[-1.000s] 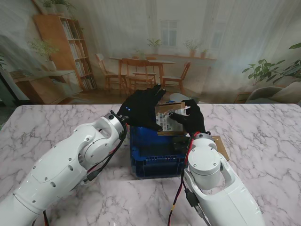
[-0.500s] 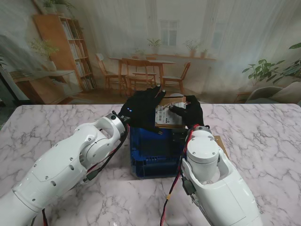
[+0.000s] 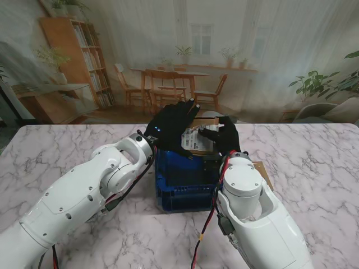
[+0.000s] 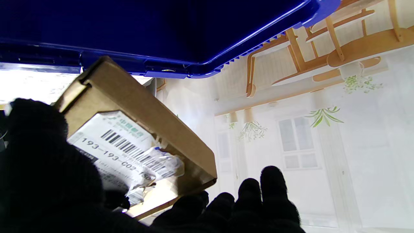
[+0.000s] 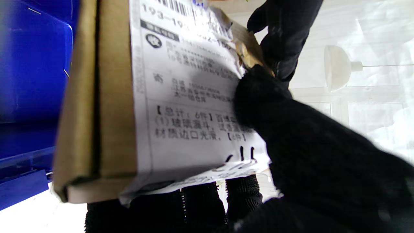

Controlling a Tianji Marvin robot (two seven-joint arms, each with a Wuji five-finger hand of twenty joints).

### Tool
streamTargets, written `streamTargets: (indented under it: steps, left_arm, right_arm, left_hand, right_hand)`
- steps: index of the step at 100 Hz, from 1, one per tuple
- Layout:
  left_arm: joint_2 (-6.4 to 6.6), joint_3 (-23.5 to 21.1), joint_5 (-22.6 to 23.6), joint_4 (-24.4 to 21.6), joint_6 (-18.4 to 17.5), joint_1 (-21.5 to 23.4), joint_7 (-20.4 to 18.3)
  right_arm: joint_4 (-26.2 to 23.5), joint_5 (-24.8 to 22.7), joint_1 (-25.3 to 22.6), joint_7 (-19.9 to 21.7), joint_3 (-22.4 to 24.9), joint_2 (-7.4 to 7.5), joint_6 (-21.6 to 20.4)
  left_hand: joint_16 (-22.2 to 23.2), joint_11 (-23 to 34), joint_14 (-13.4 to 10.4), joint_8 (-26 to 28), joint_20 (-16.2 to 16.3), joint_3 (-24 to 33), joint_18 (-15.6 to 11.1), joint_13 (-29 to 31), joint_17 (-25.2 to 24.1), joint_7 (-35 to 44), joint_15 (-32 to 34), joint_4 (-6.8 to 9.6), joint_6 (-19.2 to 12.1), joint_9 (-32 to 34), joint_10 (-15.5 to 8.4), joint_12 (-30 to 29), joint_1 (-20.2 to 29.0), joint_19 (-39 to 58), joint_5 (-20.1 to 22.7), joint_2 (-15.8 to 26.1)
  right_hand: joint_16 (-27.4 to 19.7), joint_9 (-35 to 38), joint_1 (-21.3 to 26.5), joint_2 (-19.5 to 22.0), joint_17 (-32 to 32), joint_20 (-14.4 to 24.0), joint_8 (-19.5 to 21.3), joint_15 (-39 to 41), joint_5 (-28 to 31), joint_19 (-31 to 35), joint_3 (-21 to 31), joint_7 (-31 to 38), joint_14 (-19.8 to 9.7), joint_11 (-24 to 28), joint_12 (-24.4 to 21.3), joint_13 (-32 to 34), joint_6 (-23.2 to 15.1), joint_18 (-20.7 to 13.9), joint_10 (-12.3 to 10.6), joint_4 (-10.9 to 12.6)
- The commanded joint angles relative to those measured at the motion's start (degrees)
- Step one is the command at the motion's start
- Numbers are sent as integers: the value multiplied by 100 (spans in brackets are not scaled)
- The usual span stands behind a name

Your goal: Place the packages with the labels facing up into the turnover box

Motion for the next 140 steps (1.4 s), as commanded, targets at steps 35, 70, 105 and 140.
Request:
streamTargets:
  steps: [35, 70, 105, 140]
  left_arm:
    - [-70, 310, 8, 446, -5, -278, 314]
    - [-17, 352, 194, 460, -287, -330, 319]
    - [-1, 536, 454, 592, -135, -440, 494]
    - [-76, 408, 131, 660, -330, -340, 793]
  right_arm:
    - [-154, 272, -53, 160, -24, -15, 98]
    - [-168, 560, -17, 62, 6, -60, 186]
    - [-259, 841, -51, 18, 56, -78, 292]
    - [-235, 821, -28, 69, 66, -82, 412]
  left_hand:
    - [2507, 815, -489, 2288, 1325, 1281, -469, 968, 362, 435, 1082, 1395, -401, 77, -773, 2729, 2136, 1341, -121, 524]
    - [1661, 86, -264, 798, 1272, 428, -342, 569, 104, 59, 323, 278, -337, -103, -609, 1105, 807, 889, -62, 47]
    - [1410, 259, -388, 1016, 1048, 682, -513, 695, 279, 178, 604, 646, -128, -70, -475, 1417, 2046, 1113, -50, 289]
    - [2932, 2291, -710, 3954, 1122, 2361, -724, 1906, 1099, 1541, 1658, 1559, -560, 1272, -826, 3050, 2589, 1776, 275, 758]
  right_hand:
    - [550, -74, 922, 720, 217, -49, 269, 2525, 541, 151, 1337, 1009, -1544, 286, -26, 1173, -1126, -254, -27, 325]
    - [533, -73, 923, 737, 233, -58, 253, 2543, 534, 151, 1327, 1006, -1559, 282, -22, 1194, -1105, -266, -27, 326]
    - [527, -75, 929, 736, 237, -68, 241, 2567, 527, 146, 1330, 1001, -1556, 279, -20, 1215, -1075, -251, -27, 326]
    - [488, -122, 903, 783, 198, -86, 156, 2496, 414, 117, 1277, 887, -1500, 209, -45, 1142, -957, -223, 10, 320]
